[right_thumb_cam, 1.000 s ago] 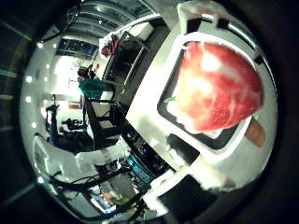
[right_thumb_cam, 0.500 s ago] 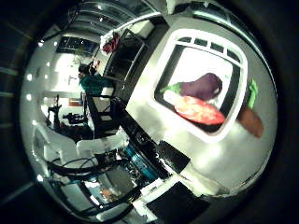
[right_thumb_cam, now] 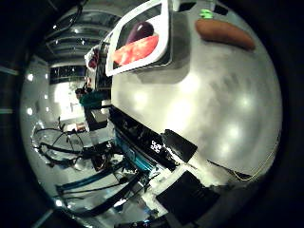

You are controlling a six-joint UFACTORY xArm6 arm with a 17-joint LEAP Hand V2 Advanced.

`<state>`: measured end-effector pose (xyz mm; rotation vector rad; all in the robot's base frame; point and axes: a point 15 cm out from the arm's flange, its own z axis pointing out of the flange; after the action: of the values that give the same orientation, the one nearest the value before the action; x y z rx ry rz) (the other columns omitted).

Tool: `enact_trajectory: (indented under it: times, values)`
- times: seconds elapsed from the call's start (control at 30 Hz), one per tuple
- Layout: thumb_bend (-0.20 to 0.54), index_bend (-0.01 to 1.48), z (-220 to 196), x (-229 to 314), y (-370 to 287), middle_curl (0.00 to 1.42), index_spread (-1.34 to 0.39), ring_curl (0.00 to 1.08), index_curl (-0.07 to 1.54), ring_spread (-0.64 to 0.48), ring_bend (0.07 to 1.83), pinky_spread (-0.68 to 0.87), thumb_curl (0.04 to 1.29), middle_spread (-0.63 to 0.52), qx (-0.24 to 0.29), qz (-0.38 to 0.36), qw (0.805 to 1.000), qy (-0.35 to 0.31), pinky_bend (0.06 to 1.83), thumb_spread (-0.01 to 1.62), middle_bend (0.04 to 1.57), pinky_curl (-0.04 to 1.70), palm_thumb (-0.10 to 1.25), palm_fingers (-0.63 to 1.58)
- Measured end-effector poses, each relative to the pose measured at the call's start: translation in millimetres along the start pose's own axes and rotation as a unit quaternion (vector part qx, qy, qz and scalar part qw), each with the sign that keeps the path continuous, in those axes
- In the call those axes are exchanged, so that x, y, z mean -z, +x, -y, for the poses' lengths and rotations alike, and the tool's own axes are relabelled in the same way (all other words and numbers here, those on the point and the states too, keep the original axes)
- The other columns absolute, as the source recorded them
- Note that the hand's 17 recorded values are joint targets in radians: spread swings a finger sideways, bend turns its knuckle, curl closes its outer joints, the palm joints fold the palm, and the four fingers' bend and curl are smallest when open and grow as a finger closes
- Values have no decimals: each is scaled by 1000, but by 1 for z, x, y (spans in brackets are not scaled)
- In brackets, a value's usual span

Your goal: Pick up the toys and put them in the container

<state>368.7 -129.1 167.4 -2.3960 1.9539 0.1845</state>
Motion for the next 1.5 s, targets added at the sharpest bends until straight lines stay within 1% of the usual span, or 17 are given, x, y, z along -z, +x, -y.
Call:
enact_trajectory:
  times: [0.07,0.2,0.33,0.43,0.63,0.97,1.13,1.33,1.5]
  values:
    - [-21,158,-5,-5,22,326,-403,237,275,162,288,445,323,16,-17,3,1000,0,406,1036,231,314,665,177]
    - [-21,156,14,5,66,327,-405,241,271,160,291,442,327,13,-32,-10,999,20,406,1033,229,312,685,184]
    - [-22,156,32,11,96,327,-397,243,268,160,292,441,332,13,-30,-26,999,23,407,1029,224,309,695,183]
    - [-21,154,46,13,105,325,-394,246,267,159,297,439,333,16,-27,-32,999,25,410,1027,213,308,706,171]
    - [-21,154,85,4,90,325,-389,248,263,159,297,434,343,25,-1,-32,999,21,420,1020,200,309,734,153]
    - [-23,150,136,-40,40,322,-385,256,254,157,316,423,347,33,28,-20,999,-7,443,1013,192,310,741,108]
    - [-24,154,168,-45,35,316,-385,259,254,157,319,417,349,38,37,-26,999,-4,463,1010,188,313,742,70]
    - [-26,153,196,-48,38,313,-380,259,255,156,317,416,348,45,43,-48,998,-5,479,1003,189,317,736,51]
    - [-27,157,213,-62,46,314,-374,258,256,156,317,414,345,43,46,-63,997,-26,481,992,196,316,731,54]
